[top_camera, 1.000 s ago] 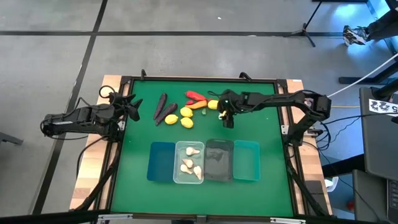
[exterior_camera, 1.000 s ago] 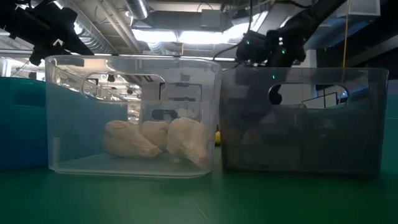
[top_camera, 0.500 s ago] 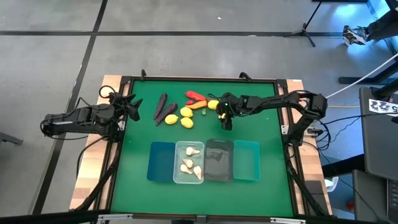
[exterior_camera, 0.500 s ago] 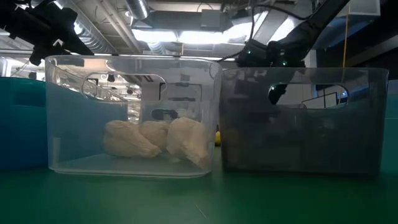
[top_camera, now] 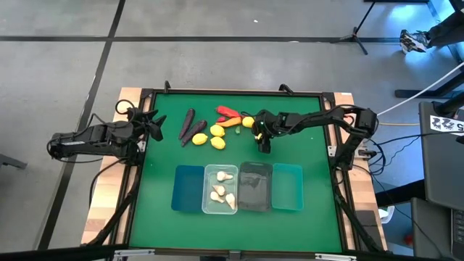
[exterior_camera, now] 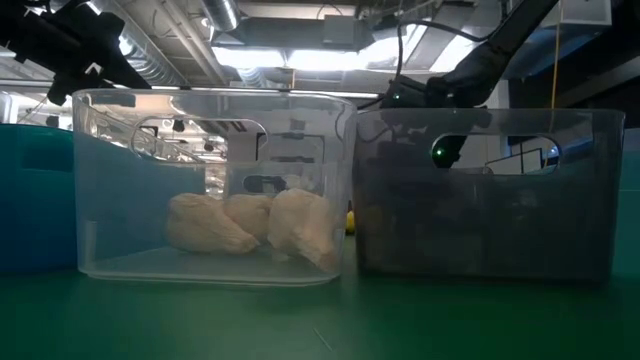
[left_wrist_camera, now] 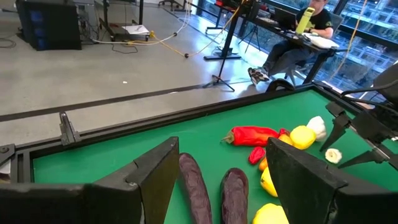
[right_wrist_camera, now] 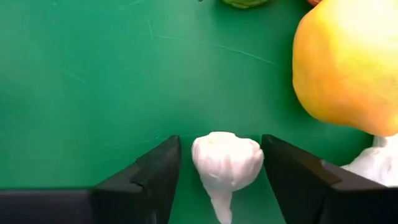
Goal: Sort produce into baskets
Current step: Put the white garlic into the transparent bin
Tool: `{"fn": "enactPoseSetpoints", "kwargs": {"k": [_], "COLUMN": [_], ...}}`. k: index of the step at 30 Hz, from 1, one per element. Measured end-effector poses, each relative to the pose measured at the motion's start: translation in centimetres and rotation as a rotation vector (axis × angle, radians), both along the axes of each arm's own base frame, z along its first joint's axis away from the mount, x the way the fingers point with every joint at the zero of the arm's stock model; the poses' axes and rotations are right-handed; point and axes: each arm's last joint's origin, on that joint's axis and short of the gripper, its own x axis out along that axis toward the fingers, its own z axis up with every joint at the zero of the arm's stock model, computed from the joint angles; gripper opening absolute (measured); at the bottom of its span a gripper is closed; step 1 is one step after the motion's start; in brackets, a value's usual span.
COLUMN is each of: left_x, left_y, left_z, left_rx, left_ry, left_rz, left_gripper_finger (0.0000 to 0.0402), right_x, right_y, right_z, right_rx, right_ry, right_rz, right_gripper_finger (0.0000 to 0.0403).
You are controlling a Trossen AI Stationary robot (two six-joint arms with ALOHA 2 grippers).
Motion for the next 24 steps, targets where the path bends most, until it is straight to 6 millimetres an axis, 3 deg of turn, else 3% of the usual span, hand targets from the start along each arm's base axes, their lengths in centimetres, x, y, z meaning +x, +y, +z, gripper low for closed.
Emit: {"fn": "enactPoseSetpoints", "kwargs": {"k": [12, 18, 24], "left_x": [0.0, 0.0, 0.0], "left_y": [0.0, 0.0, 0.0], "left_z": [0.0, 0.0, 0.0], "left_rx": [0.0, 0.0, 0.0], "left_ry": [0.0, 0.0, 0.0], "left_rz": [0.0, 0.0, 0.0], "left_gripper_finger": [0.0237, 0.0237, 0.0237], "right_x": [0.0, 0.0, 0.2], "right_y": [0.1, 0.0, 0.0], "right_z": [0.0, 0.2, 1.9], "right_rx": [0.012, 0.018, 0.007], "right_ry": [0.002, 0.002, -0.065], "right_rz": [-0.001, -0.02, -0.014], "right_gripper_finger": [0.0101, 0.0108, 0.0115]}}
